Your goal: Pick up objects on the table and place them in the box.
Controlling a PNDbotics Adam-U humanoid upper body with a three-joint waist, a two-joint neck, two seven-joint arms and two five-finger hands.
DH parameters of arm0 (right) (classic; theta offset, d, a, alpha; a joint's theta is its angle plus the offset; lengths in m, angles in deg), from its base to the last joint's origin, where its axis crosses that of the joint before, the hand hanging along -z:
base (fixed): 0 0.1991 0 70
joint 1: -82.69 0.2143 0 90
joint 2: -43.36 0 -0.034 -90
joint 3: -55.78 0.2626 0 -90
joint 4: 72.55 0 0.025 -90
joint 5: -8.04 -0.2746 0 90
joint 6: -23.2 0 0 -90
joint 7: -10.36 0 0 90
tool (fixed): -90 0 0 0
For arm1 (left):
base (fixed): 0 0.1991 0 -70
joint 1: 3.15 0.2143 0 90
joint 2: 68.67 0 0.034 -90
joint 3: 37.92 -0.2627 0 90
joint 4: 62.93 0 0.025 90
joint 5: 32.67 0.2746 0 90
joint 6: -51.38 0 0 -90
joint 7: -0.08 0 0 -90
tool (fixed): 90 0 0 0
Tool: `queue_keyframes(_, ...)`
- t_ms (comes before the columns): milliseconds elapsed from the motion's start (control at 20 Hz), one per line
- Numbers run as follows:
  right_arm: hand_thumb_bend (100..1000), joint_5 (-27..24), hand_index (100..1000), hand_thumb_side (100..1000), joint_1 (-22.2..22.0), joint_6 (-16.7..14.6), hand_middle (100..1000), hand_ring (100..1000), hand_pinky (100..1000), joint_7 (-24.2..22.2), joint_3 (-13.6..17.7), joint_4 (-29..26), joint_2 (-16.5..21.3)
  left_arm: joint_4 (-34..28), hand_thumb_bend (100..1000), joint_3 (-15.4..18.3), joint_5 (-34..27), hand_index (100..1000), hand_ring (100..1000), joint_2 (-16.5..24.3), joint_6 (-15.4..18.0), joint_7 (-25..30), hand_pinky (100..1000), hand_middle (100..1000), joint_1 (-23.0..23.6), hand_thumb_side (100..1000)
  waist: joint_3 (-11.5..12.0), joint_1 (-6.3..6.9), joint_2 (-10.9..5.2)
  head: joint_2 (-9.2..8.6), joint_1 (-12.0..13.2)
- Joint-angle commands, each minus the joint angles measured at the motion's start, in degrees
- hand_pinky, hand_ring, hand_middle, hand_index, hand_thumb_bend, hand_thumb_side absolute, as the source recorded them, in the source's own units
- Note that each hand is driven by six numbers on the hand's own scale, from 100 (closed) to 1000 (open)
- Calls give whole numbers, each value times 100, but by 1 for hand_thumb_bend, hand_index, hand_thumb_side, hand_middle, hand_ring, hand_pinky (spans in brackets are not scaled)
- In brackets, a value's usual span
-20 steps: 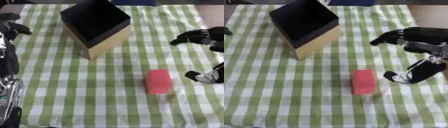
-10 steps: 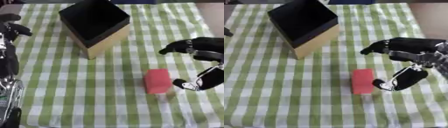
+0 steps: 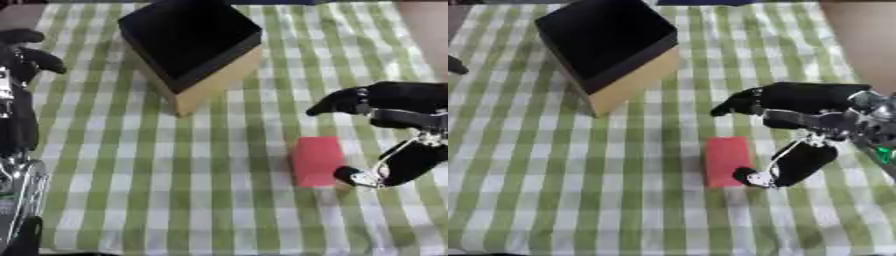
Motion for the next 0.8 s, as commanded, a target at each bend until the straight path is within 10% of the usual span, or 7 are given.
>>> queue_keyframes(50,332,80,1000,399,83,62,899,1000,1000,-72,16,-82,23,-106,100,-21,-18,687,502,35,7,50,487,603,-50,718,12,13,-71,-14,-21)
queue_keyframes(800,339,438,988,423,30,361,778,1000,975,-130,-157,117,-180,-106,100,-58,-25,685,500,3,-26,139,481,603,-60,727,63,48,28,-83,-29)
